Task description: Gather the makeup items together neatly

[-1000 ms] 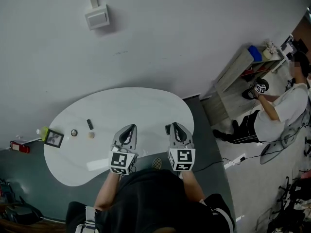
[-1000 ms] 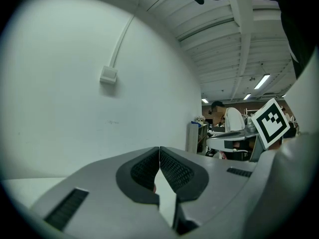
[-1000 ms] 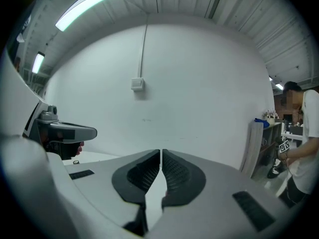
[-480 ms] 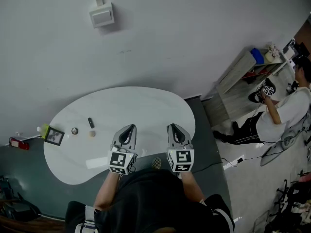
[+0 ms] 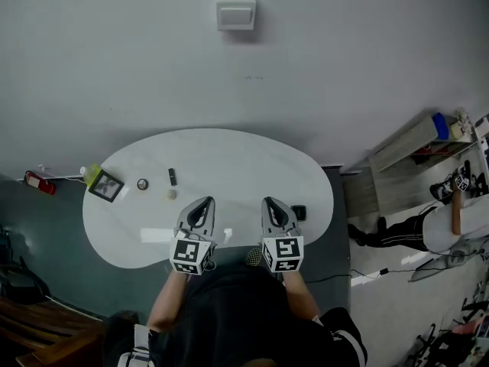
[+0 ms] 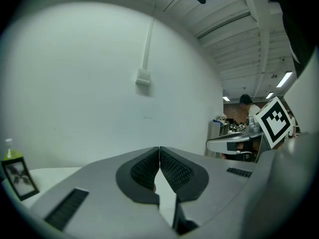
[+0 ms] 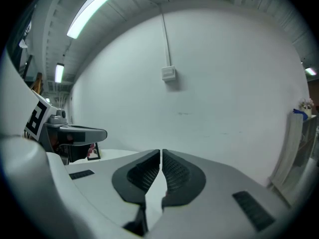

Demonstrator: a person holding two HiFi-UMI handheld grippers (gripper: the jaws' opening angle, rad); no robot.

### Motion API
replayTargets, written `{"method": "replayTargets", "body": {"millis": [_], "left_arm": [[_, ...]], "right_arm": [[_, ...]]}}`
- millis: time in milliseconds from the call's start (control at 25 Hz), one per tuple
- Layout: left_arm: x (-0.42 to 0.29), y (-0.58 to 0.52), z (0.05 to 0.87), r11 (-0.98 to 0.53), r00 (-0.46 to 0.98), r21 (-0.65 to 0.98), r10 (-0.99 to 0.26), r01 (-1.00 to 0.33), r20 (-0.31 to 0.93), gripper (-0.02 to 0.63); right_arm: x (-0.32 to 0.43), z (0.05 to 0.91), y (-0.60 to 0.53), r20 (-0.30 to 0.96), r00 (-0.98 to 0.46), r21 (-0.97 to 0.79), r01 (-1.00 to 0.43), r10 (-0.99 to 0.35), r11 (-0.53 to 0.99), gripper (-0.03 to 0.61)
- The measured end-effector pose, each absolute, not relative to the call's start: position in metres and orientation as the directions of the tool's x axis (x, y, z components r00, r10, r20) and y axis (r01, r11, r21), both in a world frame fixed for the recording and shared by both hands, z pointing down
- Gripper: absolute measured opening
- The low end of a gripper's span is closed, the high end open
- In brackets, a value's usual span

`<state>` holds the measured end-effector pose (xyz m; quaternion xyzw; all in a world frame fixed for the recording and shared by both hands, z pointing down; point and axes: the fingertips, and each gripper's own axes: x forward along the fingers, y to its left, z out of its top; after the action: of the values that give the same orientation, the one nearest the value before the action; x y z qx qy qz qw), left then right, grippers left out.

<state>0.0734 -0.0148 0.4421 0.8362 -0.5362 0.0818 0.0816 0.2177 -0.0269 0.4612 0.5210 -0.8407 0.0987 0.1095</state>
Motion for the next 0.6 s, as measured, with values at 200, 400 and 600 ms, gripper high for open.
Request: {"method": "replayTargets", "body": {"millis": [200,400,600], "left_arm": [[-0.001,-0.005,0.449,-0.283,0.288,0.058,-0.923,-0.957,0.255,0.020],[-0.067,0.004,0.458,-0.179,0.192,0.071,-0.941,-0.981,0.277,0.020],[-0.125,0.009,0.472,-0.088,0.112,0.091,-0.946,-0.992,0.305,0.020]], "right_arm": [[0.144,0.465,-0.035,0.300,-0.546,-0.072,-0.830,-0.782,0.552,0.040],[0.062,0.470,-0.036,0.307,-0.665,-0.077,-0.730,-0.680,0.679,0.040],[-0.003,0.483,-0.037,0.342,-0.727,-0.092,-0.657,-0.595,0.748,0.040]]}}
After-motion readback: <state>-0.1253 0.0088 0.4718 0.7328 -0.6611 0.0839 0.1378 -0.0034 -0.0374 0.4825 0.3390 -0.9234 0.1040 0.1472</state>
